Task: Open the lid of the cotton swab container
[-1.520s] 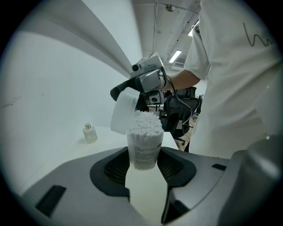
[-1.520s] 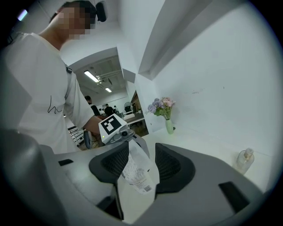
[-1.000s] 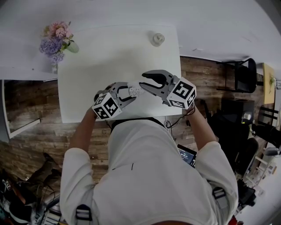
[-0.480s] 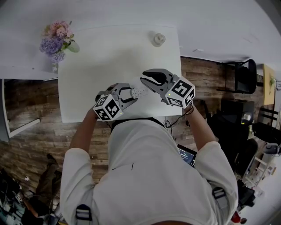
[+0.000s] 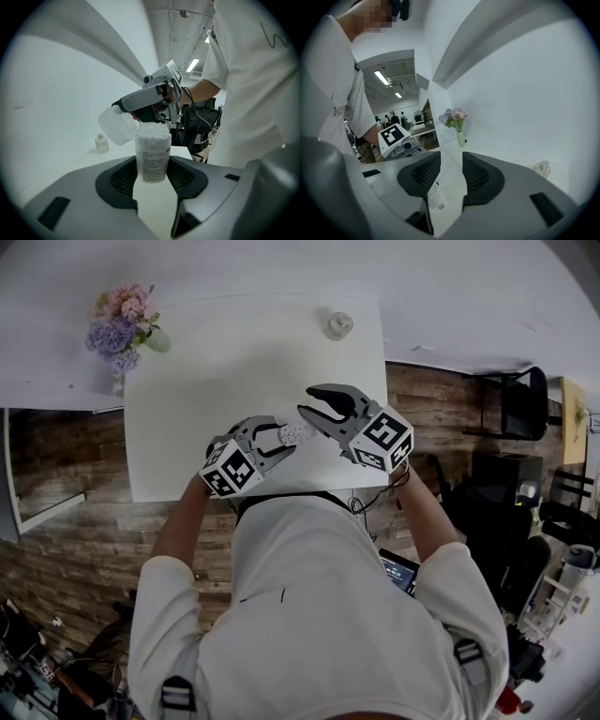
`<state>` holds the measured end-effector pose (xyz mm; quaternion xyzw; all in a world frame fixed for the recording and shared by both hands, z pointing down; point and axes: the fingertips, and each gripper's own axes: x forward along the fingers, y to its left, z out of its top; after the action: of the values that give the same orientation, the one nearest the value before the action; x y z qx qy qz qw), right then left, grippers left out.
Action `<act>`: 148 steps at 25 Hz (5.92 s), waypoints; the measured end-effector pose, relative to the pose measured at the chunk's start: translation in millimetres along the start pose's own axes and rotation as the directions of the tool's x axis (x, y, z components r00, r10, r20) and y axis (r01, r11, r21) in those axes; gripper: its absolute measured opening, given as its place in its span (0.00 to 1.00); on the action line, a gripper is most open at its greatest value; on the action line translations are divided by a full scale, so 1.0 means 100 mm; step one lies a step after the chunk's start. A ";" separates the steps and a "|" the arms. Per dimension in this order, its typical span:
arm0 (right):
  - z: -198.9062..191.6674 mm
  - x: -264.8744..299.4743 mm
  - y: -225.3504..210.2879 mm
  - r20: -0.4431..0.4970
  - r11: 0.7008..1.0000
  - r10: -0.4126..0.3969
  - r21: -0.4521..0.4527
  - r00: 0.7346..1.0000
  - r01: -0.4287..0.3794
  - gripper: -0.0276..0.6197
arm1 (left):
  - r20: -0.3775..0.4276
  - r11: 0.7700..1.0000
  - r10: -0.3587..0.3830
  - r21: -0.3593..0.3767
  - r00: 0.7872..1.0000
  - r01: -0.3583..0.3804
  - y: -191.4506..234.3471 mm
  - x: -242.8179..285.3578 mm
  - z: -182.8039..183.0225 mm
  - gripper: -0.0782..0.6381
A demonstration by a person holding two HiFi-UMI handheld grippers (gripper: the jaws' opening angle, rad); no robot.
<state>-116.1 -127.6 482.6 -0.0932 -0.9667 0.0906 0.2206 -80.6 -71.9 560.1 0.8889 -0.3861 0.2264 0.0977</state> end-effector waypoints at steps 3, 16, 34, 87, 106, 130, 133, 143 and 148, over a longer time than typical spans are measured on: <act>0.08 -0.05 -0.02 0.033 1.000 -0.026 0.006 0.999 0.026 0.27 | 0.024 0.998 0.042 -0.042 0.999 -0.041 0.08 -0.02 0.03 0.39; 0.19 -0.22 -0.16 0.101 0.986 -0.167 0.045 0.981 0.163 0.23 | 0.077 0.955 0.284 -0.114 0.956 -0.275 0.50 -0.21 0.24 0.39; -0.42 -0.33 -0.48 -0.005 0.857 -0.512 0.068 0.859 0.512 0.04 | 0.015 0.796 0.558 -0.293 0.830 -0.529 0.84 -0.48 0.17 0.39; -1.47 -0.91 -0.42 -0.195 0.626 -0.700 0.295 0.687 0.722 0.04 | -0.133 0.908 0.319 -0.241 0.938 -0.343 1.04 0.95 -0.65 0.39; -1.53 -0.97 -0.38 -0.194 0.635 -0.689 0.304 0.698 0.710 0.04 | -0.184 0.907 0.301 -0.249 0.936 -0.340 0.92 1.07 -0.79 0.40; -1.53 -0.90 -0.39 -0.187 0.652 -0.669 0.318 0.720 0.688 0.04 | -0.257 0.895 0.282 -0.278 0.924 -0.350 0.80 1.12 -0.99 0.40; -1.54 -0.88 -0.39 -0.188 0.657 -0.663 0.318 0.725 0.683 0.04 | -0.254 0.895 0.284 -0.277 0.925 -0.351 0.80 1.11 -0.97 0.40; -1.55 -0.86 -0.37 -0.174 0.689 -0.634 0.316 0.754 0.652 0.04 | -0.274 0.866 0.315 -0.309 0.908 -0.394 0.76 1.02 -1.03 0.43; -1.56 -0.84 -0.38 -0.157 0.717 -0.607 0.316 0.779 0.622 0.04 | -0.301 0.839 0.346 -0.324 0.888 -0.437 0.70 0.86 -1.06 0.43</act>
<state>22.2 -161.6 594.4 0.2716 -0.9055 0.1811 0.2712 -114.9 -138.0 693.8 0.7213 -0.5833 0.2633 0.2650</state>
